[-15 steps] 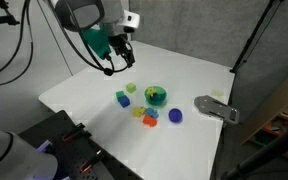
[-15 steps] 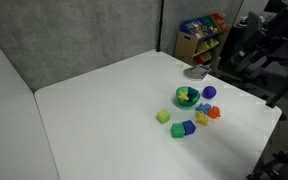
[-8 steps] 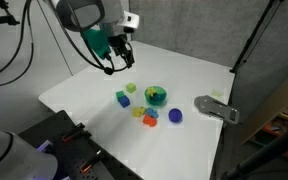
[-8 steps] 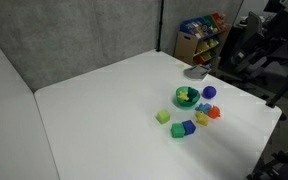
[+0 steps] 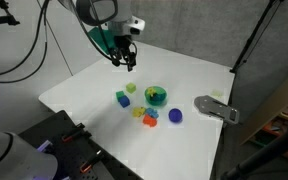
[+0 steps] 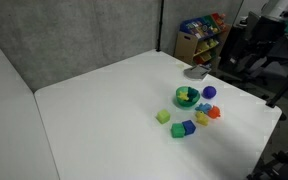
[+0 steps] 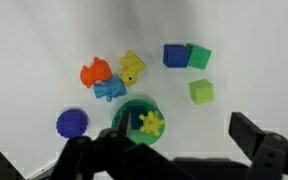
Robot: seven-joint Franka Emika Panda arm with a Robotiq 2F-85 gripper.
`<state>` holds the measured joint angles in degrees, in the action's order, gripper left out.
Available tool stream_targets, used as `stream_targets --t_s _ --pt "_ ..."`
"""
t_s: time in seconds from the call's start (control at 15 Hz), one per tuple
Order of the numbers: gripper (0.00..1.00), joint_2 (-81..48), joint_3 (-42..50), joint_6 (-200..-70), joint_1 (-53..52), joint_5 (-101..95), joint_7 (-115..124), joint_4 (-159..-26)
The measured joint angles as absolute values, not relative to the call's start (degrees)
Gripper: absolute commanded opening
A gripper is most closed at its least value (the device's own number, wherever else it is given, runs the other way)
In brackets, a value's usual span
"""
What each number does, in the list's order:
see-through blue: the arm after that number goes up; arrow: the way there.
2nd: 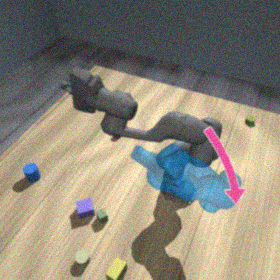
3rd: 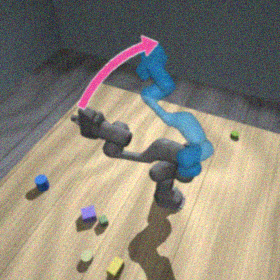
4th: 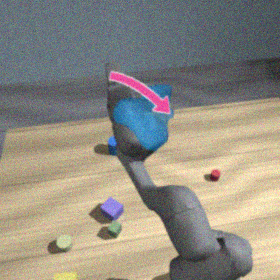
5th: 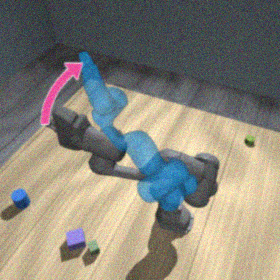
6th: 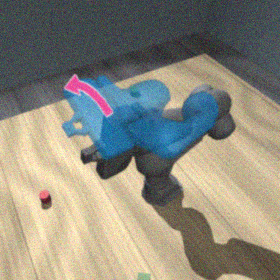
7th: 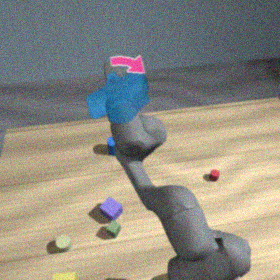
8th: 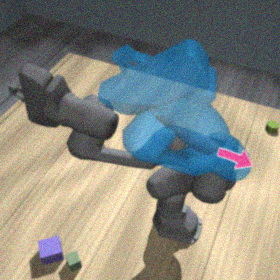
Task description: Put the yellow object inside the bowl
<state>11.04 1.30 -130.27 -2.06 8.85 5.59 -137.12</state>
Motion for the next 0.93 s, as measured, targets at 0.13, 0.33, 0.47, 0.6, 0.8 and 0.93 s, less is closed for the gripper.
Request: stream_targets --t_s 0.13,0.33,0.47,0.6,0.8,0.93 --pt "1.00 7.80 1.00 -129.01 -1.78 7.32 7.70 -135.00" --pt "1.00 2.76 0.58 -128.58 -1.76 5.61 10.20 -132.94" --pt "1.00 -0.33 0.23 -128.68 -1.79 4.26 11.60 -132.02" --pt "1.00 -2.96 -0.04 -129.43 -1.91 2.48 13.05 -131.59" --pt "1.00 -6.31 -0.11 -132.00 -2.12 0.11 14.53 -131.47" --pt "1.00 -8.36 -0.10 -134.88 -2.12 -1.57 15.75 -131.48"
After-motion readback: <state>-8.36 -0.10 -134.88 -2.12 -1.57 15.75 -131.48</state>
